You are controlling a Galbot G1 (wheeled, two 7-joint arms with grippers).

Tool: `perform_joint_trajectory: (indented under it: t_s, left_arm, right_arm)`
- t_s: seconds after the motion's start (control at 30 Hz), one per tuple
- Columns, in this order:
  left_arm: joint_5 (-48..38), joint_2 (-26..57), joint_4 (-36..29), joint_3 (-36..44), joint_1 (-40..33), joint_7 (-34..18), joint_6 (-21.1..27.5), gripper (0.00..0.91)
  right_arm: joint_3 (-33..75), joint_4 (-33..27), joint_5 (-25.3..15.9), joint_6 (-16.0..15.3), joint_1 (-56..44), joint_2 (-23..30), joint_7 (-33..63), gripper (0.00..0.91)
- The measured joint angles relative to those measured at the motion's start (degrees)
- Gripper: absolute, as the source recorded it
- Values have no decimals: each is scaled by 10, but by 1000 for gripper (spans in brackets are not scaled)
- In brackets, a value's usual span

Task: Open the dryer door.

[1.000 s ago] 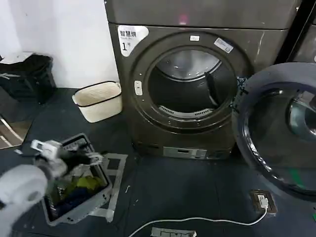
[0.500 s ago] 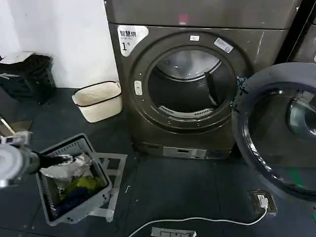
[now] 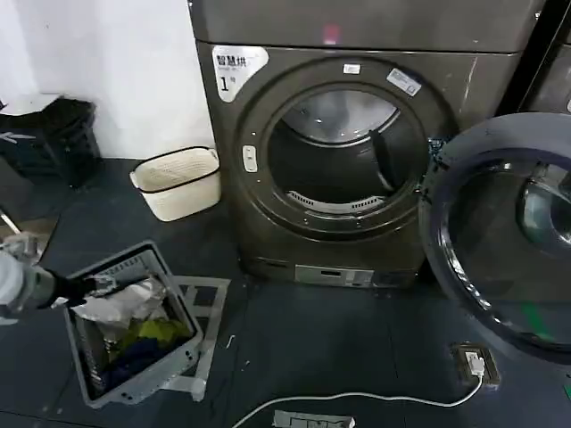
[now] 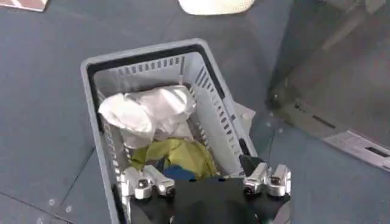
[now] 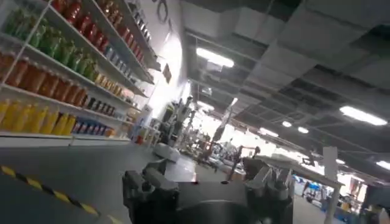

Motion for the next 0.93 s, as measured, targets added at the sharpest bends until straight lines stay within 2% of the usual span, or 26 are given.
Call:
perform_joint_trajectory:
  t_s: [0.17, 0.43, 0.93]
  left_arm:
    - [-10, -2, 12, 0, 1, -5, 0, 907]
    - [-52, -4, 29, 0, -3, -29, 0, 907]
    - [-58, -4, 47, 4, -10, -35, 0, 907]
  right_arm:
    - [8, -12, 7, 2, 1, 0, 10, 907]
    - [23, -24, 46, 6, 2, -1, 20, 907]
    - [28, -36, 53, 6, 0, -2, 18, 907]
